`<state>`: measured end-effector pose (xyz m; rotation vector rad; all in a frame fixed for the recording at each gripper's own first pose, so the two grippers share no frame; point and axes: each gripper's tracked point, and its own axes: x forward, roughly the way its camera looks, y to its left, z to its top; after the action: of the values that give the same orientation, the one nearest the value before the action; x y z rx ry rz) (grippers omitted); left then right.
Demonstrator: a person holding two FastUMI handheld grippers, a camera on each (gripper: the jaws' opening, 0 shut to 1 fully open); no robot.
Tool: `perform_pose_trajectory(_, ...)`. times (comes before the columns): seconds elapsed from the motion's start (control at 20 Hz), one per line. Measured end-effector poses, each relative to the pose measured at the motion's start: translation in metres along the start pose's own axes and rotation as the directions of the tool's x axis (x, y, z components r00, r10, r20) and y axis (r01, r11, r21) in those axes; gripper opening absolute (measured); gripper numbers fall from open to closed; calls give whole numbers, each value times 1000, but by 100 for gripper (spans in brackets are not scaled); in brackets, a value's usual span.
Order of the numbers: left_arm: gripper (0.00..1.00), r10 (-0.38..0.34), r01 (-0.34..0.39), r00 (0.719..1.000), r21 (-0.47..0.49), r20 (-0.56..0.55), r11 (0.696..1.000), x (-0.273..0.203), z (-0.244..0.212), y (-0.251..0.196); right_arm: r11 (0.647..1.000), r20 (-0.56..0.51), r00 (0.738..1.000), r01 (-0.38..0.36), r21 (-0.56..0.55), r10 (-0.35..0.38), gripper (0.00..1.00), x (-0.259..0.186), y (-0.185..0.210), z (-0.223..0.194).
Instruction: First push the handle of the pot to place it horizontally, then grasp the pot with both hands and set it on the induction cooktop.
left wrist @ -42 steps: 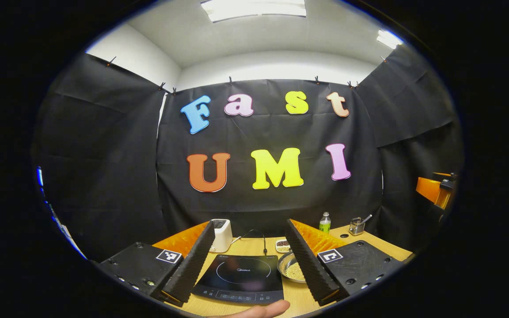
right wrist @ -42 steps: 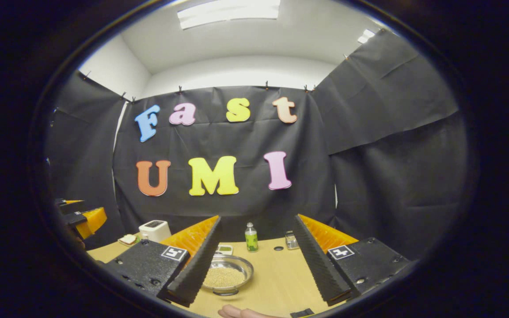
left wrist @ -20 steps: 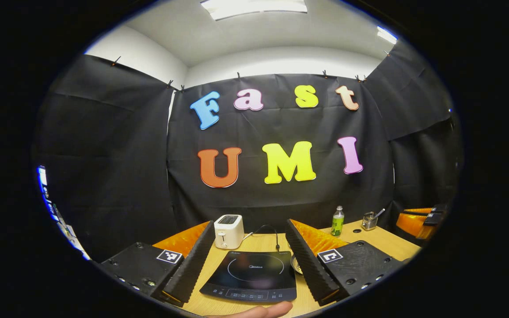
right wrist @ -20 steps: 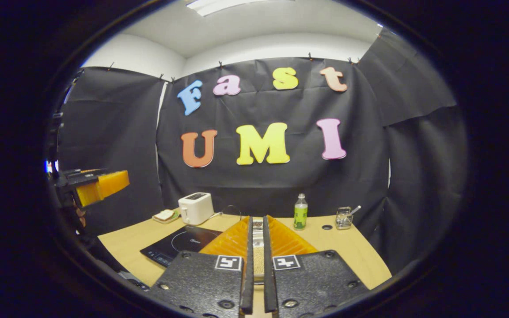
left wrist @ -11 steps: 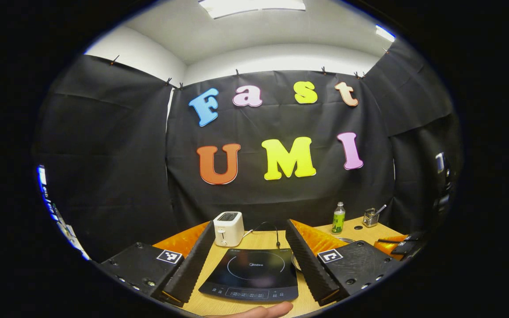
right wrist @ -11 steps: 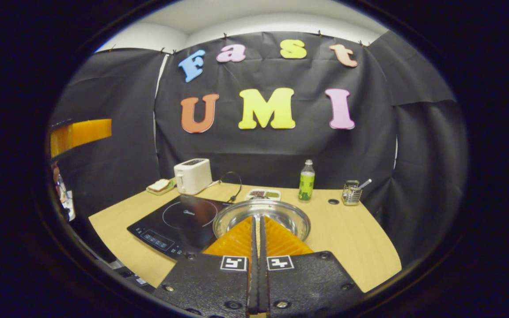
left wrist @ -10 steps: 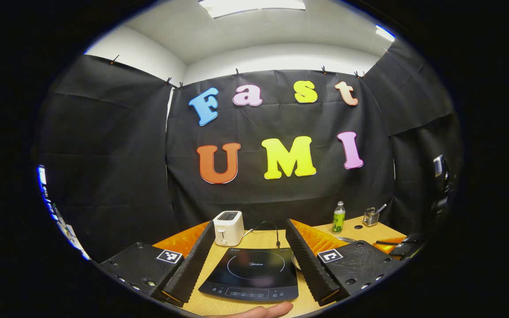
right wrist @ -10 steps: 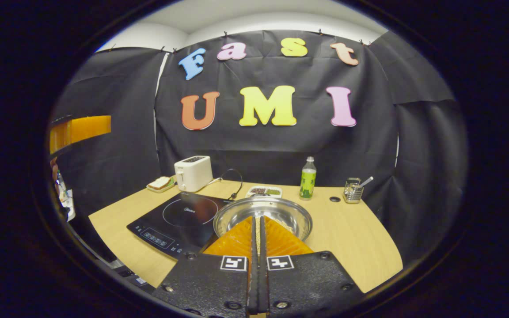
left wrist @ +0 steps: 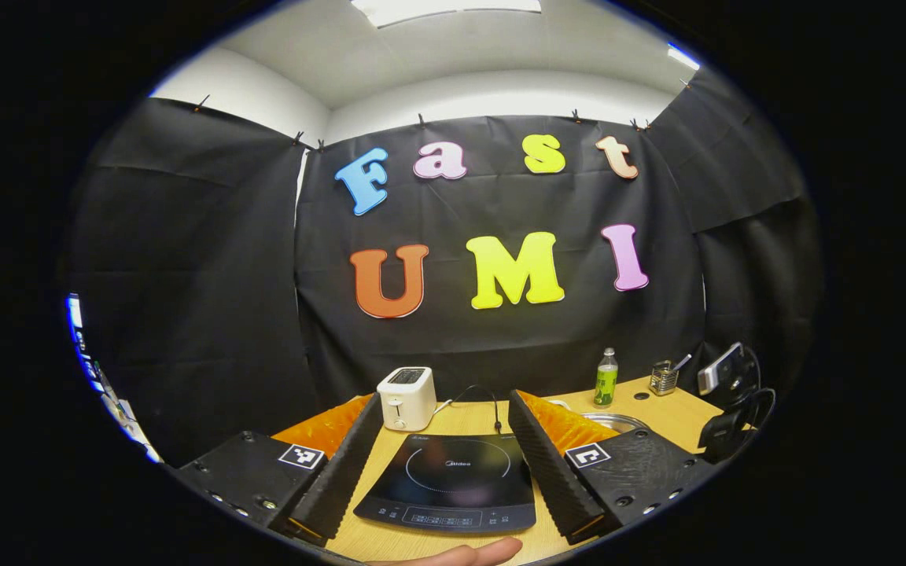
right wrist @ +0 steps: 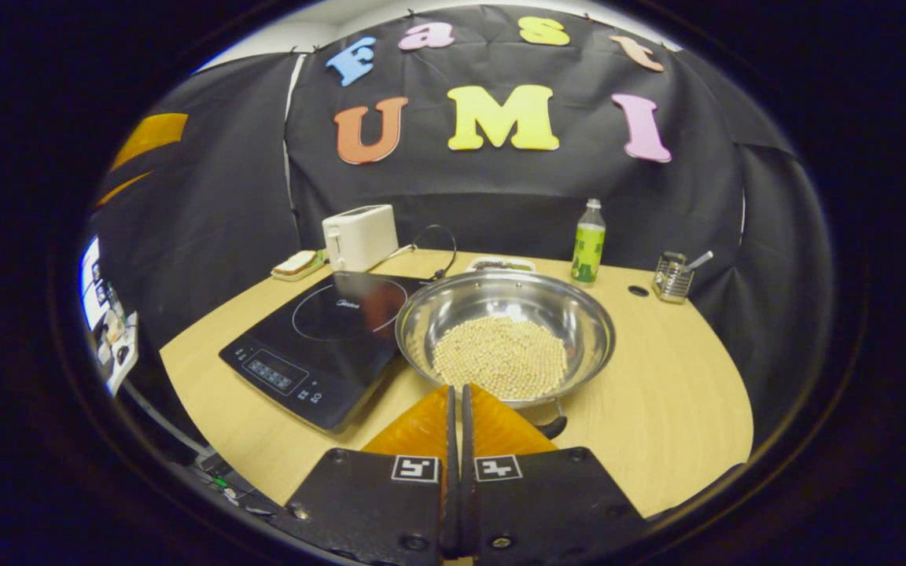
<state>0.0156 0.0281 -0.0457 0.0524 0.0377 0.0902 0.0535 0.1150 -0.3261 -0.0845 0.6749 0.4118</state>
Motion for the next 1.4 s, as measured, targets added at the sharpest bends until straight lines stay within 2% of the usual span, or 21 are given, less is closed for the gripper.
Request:
perform_pose_trajectory(0.2,95,1,-1,1000,-2,3,1000,0,2,2,998,-54,998,-37,50,40,4,13,6,-13)
perform_pose_trajectory(0.4,95,-1,1,1000,-9,-1,1000,-1,1,1,999,-75,997,-9,46,12,0,20,-2,-18)
perform_pose_trajectory(0.45,95,-1,1,1000,-7,2,1000,-1,2,2,999,-76,997,-1,50,5,4,21,-5,-18)
perform_pose_trajectory(0.55,95,-5,5,1000,-6,6,1000,-1,3,2,998,-69,998,-7,59,11,1,22,-7,-16)
perform_pose_trajectory(0.7,95,-7,7,1000,-7,15,1000,-5,8,2,997,-52,999,-13,78,17,4,20,-12,-14)
perform_pose_trajectory(0.75,95,-8,8,1000,-6,17,1000,-4,8,3,997,-46,999,12,73,-9,0,20,-19,-13)
perform_pose_trajectory(0.8,95,-9,9,1000,-7,20,1000,-5,9,3,997,-44,998,44,65,-41,4,18,-30,-13)
perform_pose_trajectory(0.85,95,-12,12,1000,-8,21,1000,-4,9,2,997,-40,998,56,62,-54,0,19,-34,-12)
perform_pose_trajectory(0.9,95,-14,14,1000,-11,23,1000,-5,10,2,995,-45,996,76,62,-74,4,18,-41,-15)
perform_pose_trajectory(1.0,95,-15,15,1000,-14,27,1000,-5,10,1,995,-44,997,63,76,-60,1,17,-40,-14)
perform_pose_trajectory(1.05,95,-15,15,1000,-13,25,1000,-5,9,1,995,-43,998,58,75,-55,4,17,-37,-12)
perform_pose_trajectory(1.2,95,-13,13,1000,-14,20,1000,-5,8,1,998,-40,999,-29,51,31,4,17,-10,-13)
perform_pose_trajectory(1.35,95,-14,14,1000,-12,18,1000,-5,7,2,998,-84,996,-35,44,39,4,27,-6,-27)
perform_pose_trajectory(1.4,95,-14,14,1000,-12,19,1000,-6,7,3,997,-92,994,-47,60,53,1,29,-4,-30)
